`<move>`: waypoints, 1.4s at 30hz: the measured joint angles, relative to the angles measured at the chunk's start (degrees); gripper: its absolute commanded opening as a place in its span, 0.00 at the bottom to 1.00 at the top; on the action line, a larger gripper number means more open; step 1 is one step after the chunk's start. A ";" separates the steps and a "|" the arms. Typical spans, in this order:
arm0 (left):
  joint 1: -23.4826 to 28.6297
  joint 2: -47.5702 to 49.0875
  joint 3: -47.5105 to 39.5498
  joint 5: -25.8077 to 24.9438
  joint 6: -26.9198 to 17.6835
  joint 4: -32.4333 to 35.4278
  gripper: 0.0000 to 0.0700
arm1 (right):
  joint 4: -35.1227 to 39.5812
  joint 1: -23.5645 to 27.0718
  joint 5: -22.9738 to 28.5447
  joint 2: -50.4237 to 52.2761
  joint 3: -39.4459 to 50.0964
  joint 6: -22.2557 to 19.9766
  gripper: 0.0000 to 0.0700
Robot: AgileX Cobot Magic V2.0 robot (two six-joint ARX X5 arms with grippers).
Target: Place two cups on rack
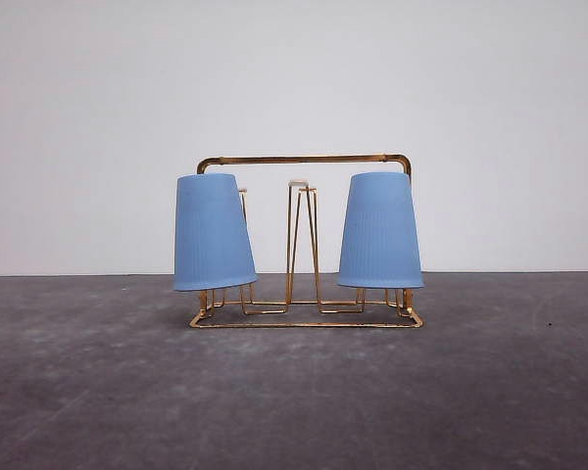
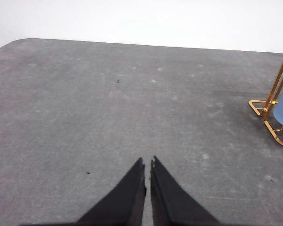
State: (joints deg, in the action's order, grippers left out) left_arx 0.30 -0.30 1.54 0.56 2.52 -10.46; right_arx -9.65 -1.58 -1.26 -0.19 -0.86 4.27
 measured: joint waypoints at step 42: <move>0.00 0.00 0.00 0.00 0.00 0.00 0.00 | 0.00 0.00 0.00 0.00 0.00 0.00 0.04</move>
State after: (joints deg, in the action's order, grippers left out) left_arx 0.30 -0.30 1.54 0.56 2.52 -10.46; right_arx -9.65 -1.58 -1.26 -0.19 -0.86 4.27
